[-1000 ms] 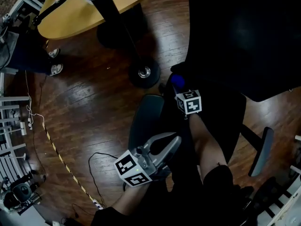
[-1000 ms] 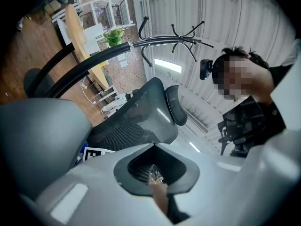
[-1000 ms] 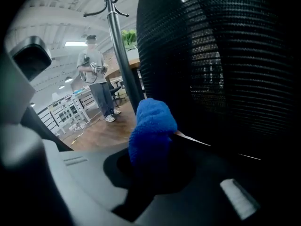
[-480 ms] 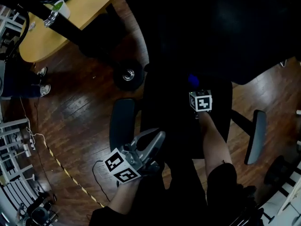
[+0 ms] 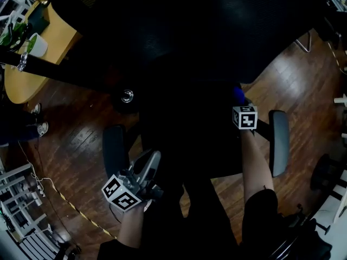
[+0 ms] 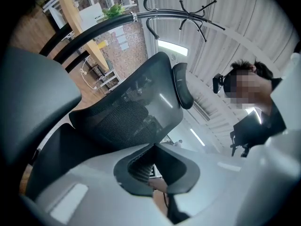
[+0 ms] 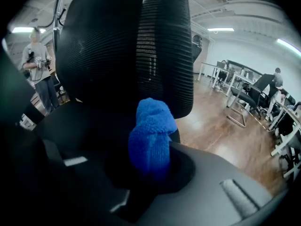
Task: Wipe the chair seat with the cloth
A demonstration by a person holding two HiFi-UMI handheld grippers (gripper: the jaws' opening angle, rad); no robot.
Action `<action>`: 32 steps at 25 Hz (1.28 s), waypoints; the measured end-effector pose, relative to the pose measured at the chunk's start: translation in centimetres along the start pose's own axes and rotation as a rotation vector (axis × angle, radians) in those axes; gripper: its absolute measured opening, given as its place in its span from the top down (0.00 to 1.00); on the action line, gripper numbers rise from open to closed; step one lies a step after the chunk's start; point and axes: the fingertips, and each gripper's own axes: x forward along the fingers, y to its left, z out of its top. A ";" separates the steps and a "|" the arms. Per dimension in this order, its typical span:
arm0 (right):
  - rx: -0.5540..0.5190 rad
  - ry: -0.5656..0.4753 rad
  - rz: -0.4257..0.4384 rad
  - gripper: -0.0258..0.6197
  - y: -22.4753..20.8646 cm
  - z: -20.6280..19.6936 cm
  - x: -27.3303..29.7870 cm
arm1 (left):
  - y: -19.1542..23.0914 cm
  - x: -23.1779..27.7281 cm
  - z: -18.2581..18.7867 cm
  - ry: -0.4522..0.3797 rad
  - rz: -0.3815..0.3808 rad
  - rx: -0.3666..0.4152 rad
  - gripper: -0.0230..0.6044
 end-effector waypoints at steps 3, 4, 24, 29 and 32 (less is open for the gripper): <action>0.002 -0.004 -0.010 0.90 -0.6 -0.3 -0.3 | -0.6 0.4 -0.1 0.001 -0.011 0.005 0.98; 0.000 -0.004 -0.015 0.90 -0.7 -0.4 -0.4 | -0.7 0.5 -0.2 -0.001 -0.010 0.005 0.98; -0.220 -0.051 0.633 0.90 39.8 3.5 2.0 | -1.9 -2.3 1.9 -0.124 -0.036 -0.039 0.98; -0.244 -0.061 0.598 0.90 38.7 2.8 2.4 | -1.5 -3.0 1.9 -0.125 -0.023 -0.036 0.98; -0.226 -0.031 0.524 0.90 34.8 1.0 2.6 | -1.3 -3.2 1.6 -0.119 -0.018 -0.022 0.98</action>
